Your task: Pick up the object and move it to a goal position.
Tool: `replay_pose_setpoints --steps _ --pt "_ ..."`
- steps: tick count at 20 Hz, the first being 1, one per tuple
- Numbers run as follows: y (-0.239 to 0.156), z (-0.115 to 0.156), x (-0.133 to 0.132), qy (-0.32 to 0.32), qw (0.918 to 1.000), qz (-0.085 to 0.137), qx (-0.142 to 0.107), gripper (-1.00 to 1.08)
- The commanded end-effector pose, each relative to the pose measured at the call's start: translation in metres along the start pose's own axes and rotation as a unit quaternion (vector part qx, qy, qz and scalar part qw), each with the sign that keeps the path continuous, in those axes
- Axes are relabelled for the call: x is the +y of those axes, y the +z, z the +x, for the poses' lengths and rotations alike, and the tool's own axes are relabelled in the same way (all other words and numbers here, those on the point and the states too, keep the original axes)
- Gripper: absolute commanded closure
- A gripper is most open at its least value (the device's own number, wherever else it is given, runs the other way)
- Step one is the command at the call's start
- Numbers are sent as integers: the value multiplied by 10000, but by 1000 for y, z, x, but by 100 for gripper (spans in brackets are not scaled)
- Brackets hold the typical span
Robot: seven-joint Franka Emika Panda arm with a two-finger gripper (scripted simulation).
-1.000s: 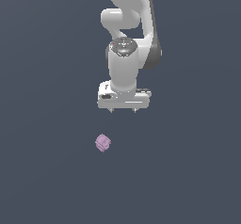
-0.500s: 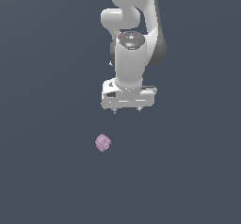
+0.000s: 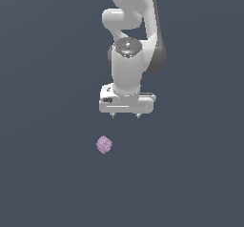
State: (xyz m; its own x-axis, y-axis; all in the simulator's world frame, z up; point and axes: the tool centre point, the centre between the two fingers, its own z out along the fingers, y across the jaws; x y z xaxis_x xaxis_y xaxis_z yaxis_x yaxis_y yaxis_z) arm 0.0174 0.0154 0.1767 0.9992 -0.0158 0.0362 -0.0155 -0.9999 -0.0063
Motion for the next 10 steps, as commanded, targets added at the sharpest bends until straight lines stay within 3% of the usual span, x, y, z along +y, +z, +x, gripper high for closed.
replay_pose_setpoints --steps 1,6,10 --pt "6 6 7 237 9997 6 -17 -92" --pt "22 22 25 901 9959 13 -58 -92" --pt "40 38 46 1586 9873 3 -96 -92"
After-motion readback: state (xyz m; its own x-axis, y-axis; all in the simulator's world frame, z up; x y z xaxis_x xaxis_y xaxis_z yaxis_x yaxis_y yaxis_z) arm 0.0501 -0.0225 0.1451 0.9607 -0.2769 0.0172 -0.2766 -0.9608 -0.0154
